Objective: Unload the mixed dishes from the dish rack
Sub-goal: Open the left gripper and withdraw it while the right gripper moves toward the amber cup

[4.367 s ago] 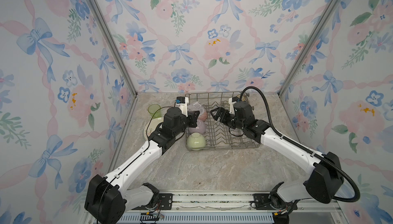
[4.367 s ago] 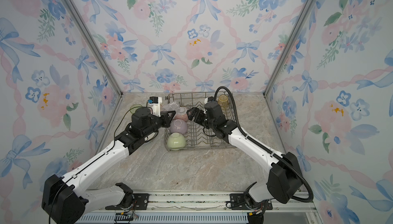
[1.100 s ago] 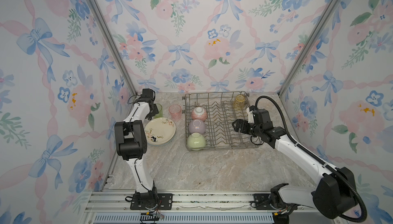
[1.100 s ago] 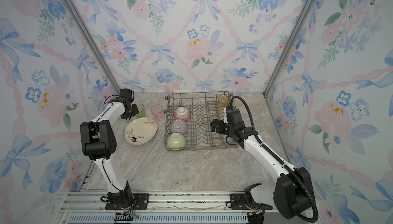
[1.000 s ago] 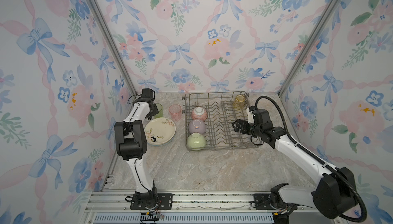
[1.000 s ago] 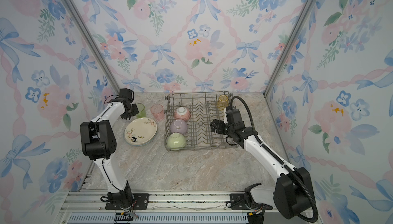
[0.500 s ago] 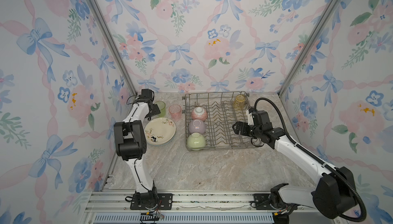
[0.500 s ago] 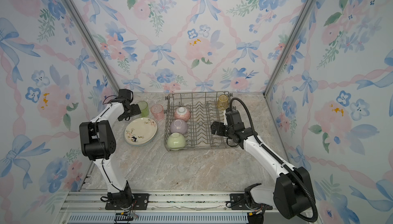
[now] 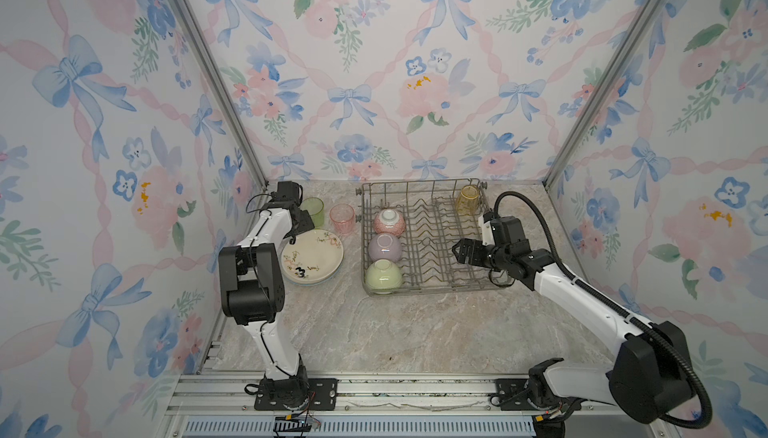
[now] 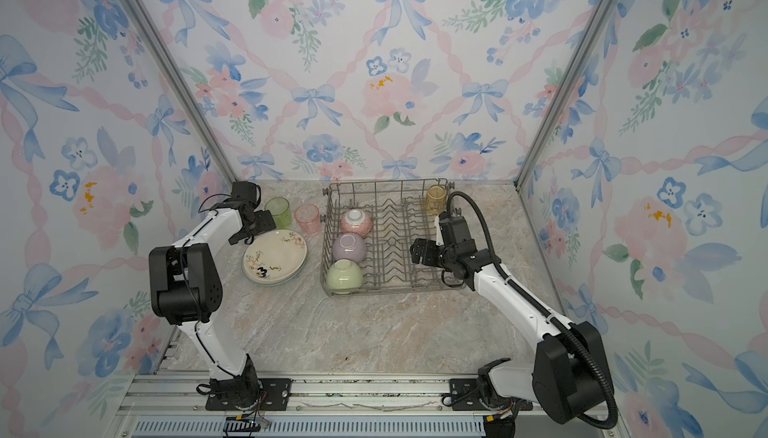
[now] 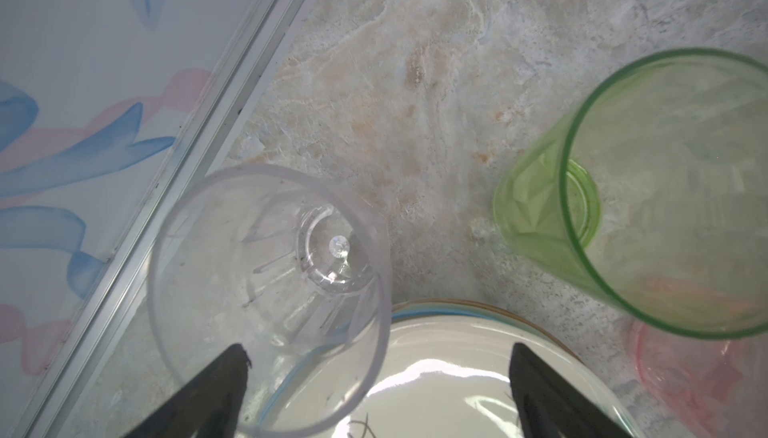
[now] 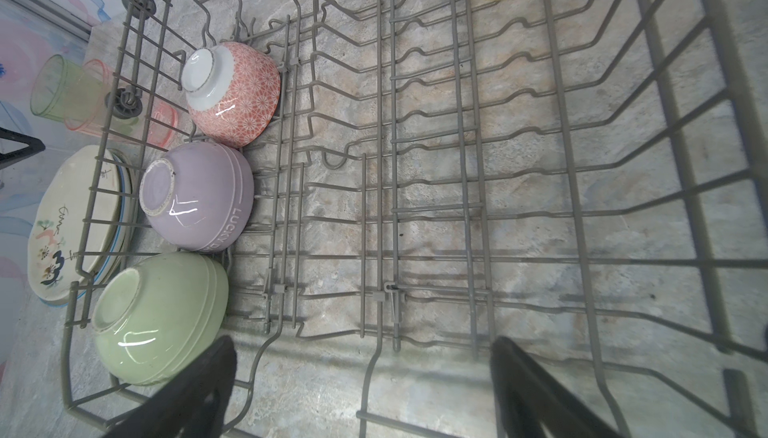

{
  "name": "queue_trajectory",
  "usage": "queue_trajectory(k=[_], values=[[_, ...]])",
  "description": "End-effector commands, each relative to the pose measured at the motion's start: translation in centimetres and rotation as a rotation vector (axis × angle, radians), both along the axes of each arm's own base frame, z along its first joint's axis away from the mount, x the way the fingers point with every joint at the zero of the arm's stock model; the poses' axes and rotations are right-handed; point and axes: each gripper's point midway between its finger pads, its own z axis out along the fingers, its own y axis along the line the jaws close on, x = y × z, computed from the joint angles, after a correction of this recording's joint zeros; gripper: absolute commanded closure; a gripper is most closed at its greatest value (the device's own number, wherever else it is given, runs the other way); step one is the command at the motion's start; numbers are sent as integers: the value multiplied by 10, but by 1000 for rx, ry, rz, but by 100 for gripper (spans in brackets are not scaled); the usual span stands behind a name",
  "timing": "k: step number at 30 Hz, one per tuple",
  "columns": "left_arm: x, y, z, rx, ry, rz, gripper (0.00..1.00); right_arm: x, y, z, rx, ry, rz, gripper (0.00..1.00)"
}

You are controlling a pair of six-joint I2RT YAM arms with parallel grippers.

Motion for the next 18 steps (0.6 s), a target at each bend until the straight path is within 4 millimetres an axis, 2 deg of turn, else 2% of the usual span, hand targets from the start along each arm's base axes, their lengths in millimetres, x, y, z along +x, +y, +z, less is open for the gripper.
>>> queue_trajectory(k=[1, 6, 10, 14, 18], values=[[-10, -7, 11, 20, -50, 5, 2, 0, 0, -10, -5, 16, 16, 3], [-29, -27, 11, 25, -63, -9, 2, -1, 2, -10, 3, 15, 25, 3], [-44, -42, 23, 39, -108, -29, 2, -1, 2, -12, 1, 14, 25, 3], [-49, -49, 38, 11, -158, -46, 2, 1, 3, -16, 1, 20, 29, 3], [-52, -52, 32, -7, -146, -60, 2, 3, 6, -19, 6, 33, 34, 3]])
